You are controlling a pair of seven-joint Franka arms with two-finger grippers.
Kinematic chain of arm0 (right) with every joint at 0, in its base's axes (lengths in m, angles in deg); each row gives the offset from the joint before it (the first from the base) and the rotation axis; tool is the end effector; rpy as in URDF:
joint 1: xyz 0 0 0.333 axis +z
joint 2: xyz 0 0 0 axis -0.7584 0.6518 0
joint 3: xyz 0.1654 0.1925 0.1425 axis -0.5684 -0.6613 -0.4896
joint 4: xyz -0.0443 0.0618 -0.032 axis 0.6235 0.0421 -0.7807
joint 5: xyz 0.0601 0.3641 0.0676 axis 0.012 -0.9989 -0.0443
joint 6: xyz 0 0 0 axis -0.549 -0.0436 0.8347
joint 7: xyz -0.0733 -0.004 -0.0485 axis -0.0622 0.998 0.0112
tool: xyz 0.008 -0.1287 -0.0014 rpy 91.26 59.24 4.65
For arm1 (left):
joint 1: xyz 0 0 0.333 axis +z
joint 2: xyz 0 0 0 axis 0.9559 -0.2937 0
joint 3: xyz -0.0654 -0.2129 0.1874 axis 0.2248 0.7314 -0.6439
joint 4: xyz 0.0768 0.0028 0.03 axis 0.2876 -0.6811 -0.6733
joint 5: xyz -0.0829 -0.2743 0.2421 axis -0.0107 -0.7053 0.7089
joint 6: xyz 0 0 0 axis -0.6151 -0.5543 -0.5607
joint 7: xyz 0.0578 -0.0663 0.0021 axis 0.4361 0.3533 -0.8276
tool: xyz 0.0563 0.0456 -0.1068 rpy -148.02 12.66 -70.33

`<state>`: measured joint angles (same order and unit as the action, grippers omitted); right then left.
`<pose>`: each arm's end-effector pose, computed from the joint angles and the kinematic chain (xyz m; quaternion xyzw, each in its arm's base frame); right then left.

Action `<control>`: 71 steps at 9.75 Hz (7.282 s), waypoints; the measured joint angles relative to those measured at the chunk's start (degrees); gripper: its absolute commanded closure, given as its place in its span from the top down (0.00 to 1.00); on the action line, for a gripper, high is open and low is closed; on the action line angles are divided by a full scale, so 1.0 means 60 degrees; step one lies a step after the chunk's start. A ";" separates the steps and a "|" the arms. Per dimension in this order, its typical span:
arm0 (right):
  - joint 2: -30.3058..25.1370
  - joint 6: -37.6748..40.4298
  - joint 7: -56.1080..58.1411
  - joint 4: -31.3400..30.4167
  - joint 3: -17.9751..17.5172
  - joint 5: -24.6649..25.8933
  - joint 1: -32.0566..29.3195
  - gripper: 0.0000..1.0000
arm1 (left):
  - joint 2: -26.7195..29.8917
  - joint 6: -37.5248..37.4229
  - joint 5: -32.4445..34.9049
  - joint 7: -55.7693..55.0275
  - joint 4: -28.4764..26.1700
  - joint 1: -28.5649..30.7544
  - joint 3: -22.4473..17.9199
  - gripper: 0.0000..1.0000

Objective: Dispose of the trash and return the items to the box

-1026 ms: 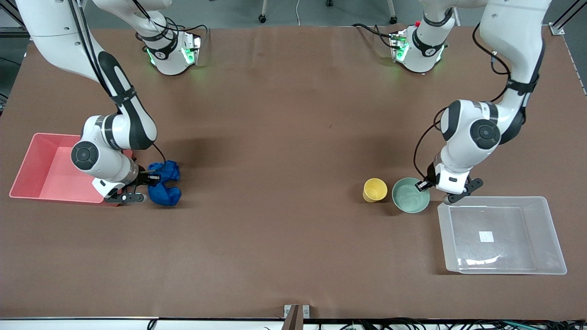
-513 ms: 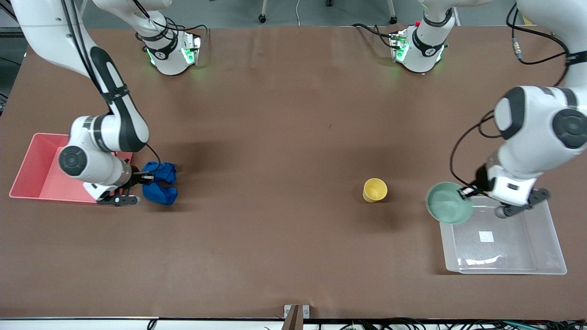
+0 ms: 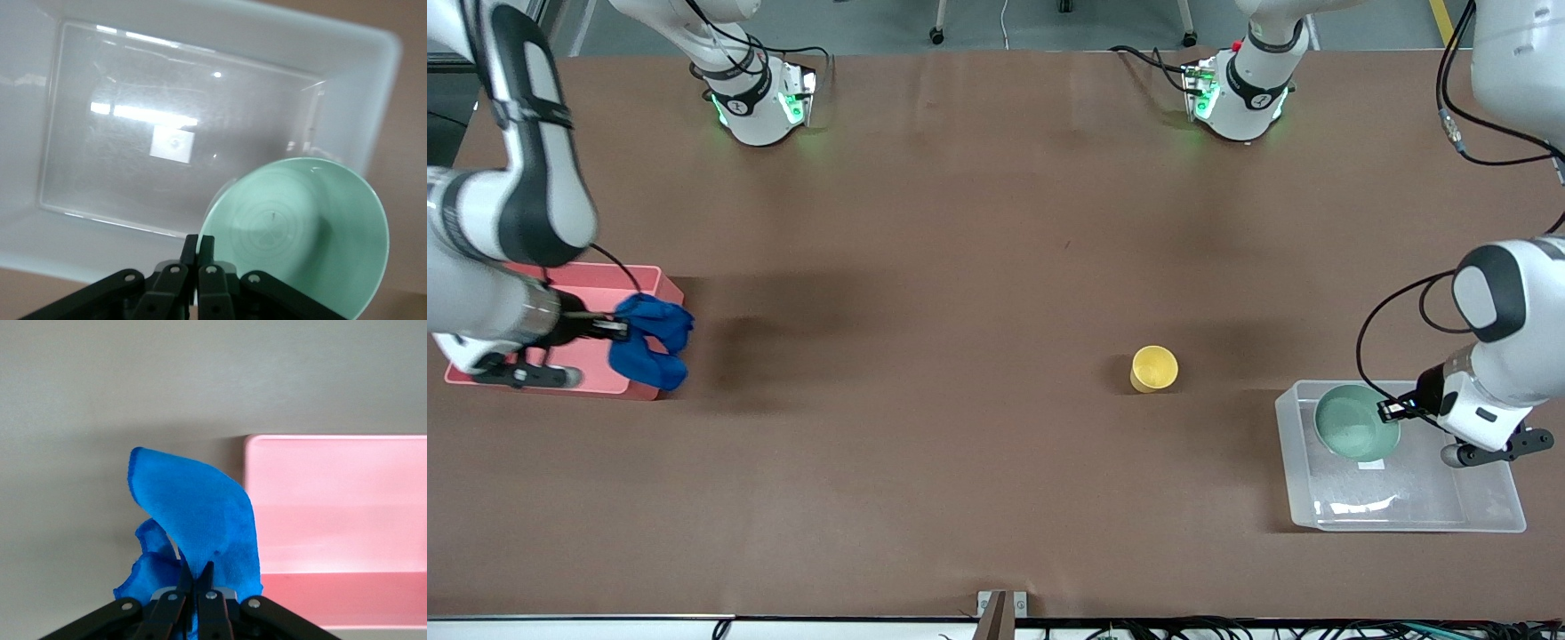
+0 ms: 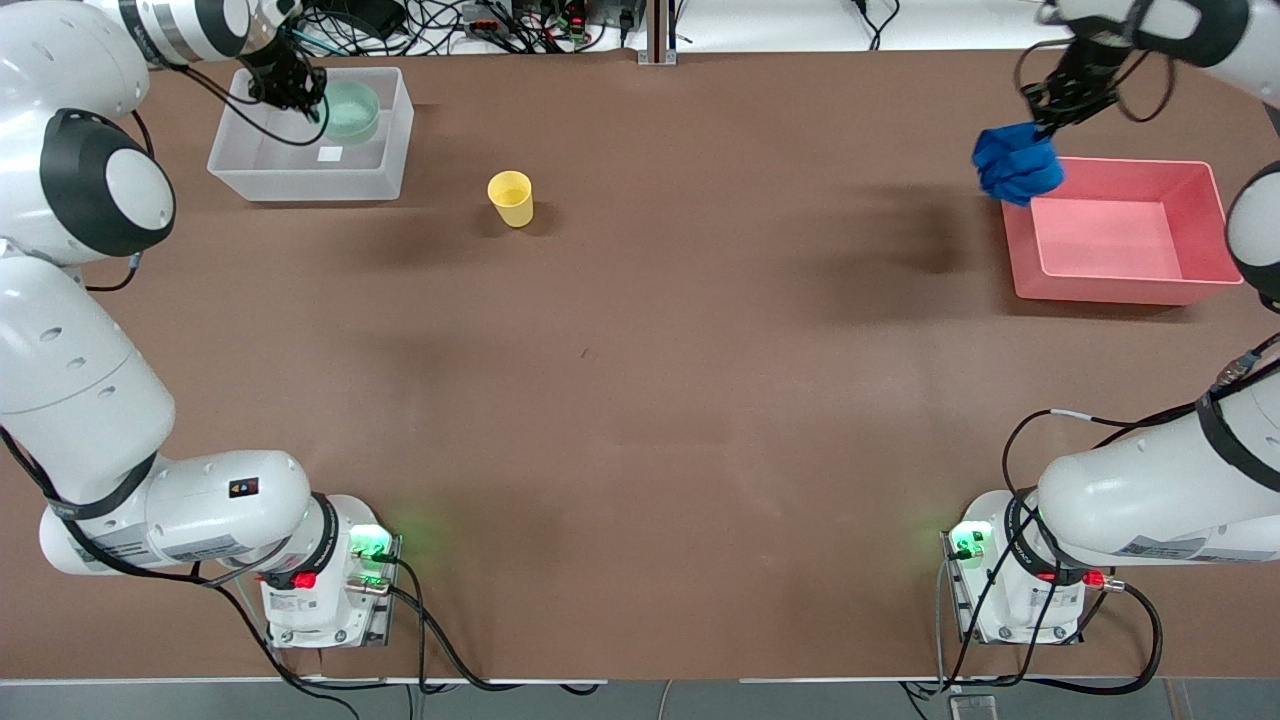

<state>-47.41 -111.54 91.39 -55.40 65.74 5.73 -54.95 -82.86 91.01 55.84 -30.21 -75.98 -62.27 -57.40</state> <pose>0.5755 -0.0789 0.3699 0.9970 -0.0311 -0.0709 0.0007 0.6692 0.0825 0.2842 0.9950 0.0979 0.0181 0.0112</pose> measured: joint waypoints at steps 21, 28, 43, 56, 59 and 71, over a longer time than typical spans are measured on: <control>0.0683 -0.1351 0.2339 0.0928 -0.0162 0.0001 -0.2102 1.00 | 0.0237 -0.0821 0.0016 -0.6641 -0.0791 -0.3807 0.0316 0.85; -0.2080 0.2306 -0.0162 0.1460 -0.0245 0.0148 0.0200 1.00 | 0.0150 0.1109 0.0016 -0.7867 -0.2247 -0.4521 0.0305 0.00; -0.2711 0.3009 -0.0512 0.2481 -0.0268 0.0150 0.1198 1.00 | -0.0154 -0.0974 0.0759 -0.0612 0.0964 -0.0237 0.0066 0.01; -0.2601 0.3591 -0.0678 0.2481 -0.0183 0.0150 0.1283 1.00 | -0.0418 -0.0792 0.0758 -0.0551 0.1499 0.0021 0.0377 1.00; -0.2592 0.3601 -0.0678 0.2476 -0.0153 0.0150 0.1282 1.00 | 0.1604 -0.2257 0.0756 -0.0552 0.1595 0.0151 0.0943 1.00; -0.2582 0.3601 -0.0678 0.2476 -0.0144 0.0149 0.1280 1.00 | 0.5909 -0.5789 0.0108 -0.0347 -0.0229 -0.1853 0.0213 1.00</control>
<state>-62.90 -89.93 87.32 -40.55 64.88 6.63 -47.27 -47.41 56.28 56.49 -32.30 -77.36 -73.39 -56.13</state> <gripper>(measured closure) 0.000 0.000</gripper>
